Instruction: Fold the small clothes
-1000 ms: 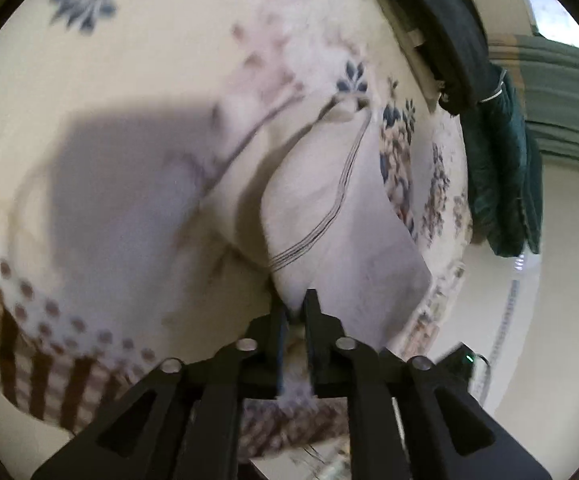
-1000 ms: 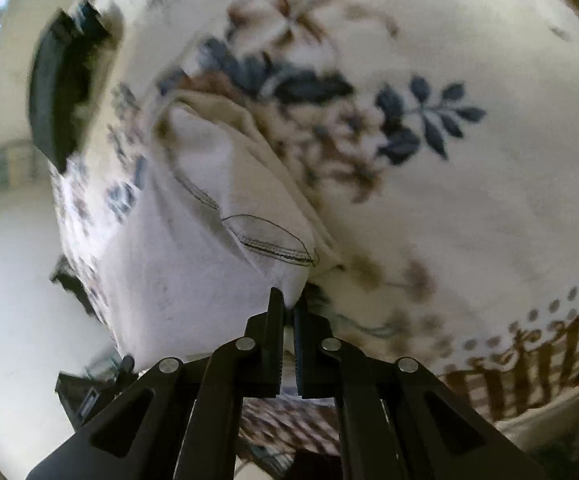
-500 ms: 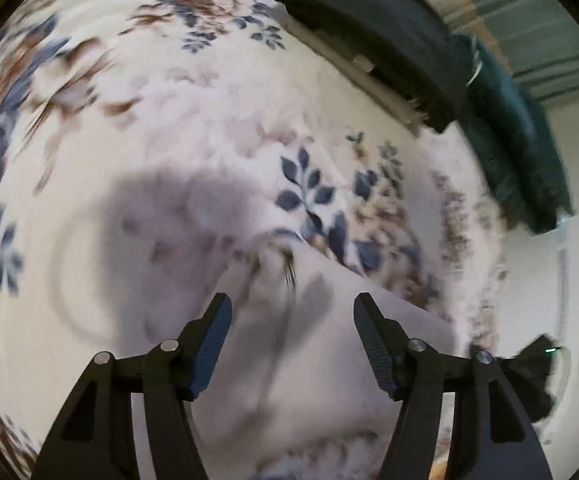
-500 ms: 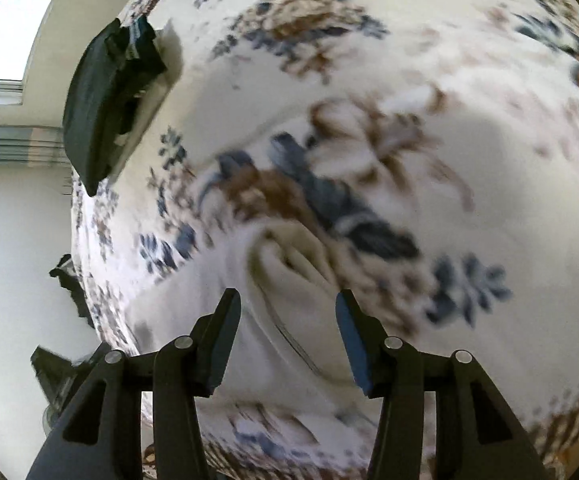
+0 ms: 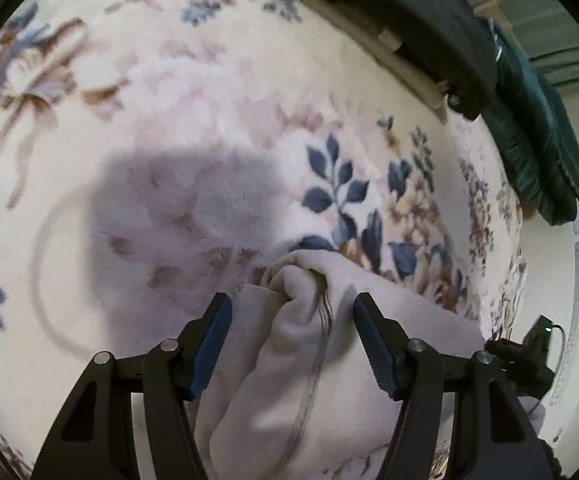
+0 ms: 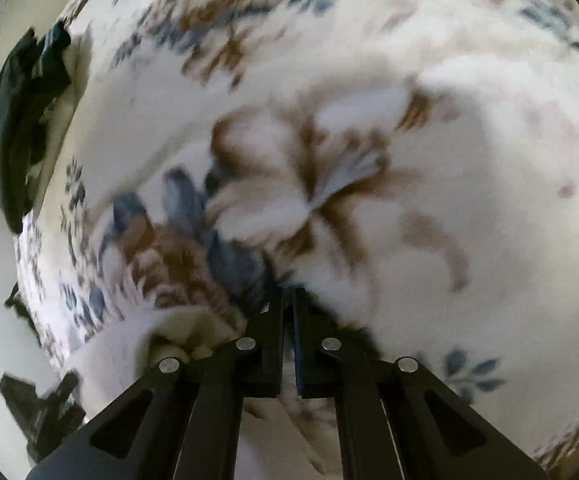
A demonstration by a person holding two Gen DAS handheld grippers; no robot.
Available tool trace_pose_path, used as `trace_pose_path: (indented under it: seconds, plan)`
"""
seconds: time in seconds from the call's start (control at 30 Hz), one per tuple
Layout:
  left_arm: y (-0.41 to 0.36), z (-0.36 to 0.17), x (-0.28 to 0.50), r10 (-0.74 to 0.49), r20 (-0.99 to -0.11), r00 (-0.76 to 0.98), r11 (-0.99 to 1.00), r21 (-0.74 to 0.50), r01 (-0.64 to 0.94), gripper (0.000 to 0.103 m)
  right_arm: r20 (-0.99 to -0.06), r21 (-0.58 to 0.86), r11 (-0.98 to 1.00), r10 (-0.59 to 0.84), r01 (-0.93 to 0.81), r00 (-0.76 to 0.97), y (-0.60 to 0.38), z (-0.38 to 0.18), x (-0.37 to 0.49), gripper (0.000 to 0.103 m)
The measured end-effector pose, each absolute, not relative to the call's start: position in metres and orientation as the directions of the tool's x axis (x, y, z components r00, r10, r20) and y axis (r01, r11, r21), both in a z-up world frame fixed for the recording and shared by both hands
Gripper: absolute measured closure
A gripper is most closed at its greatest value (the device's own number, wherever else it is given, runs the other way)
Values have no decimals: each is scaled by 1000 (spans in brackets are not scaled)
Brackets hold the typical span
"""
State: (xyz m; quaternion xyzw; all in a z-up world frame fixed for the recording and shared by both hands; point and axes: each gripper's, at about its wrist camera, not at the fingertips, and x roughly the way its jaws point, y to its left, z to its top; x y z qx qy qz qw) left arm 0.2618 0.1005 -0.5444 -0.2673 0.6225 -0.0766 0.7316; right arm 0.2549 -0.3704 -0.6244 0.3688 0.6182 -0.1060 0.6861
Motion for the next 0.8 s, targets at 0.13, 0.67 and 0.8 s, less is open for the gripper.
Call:
trace_pose_path:
  seconds: [0.13,0.67,0.8]
  plan:
    - [103,-517,257,-441,-853,278,844,-499,-195,42,-743,669,579,548,467,385,-358,-578,255,98]
    - [99,-591,268,-454,-872,182,840,-487,-237,40,-771,606,517,569,605,286,-337,-667,261,103]
    - [108,-566,262,-493,-843,217,810,-535,-239,42,-745,624,489,608,609,275,-338,-662,265,98]
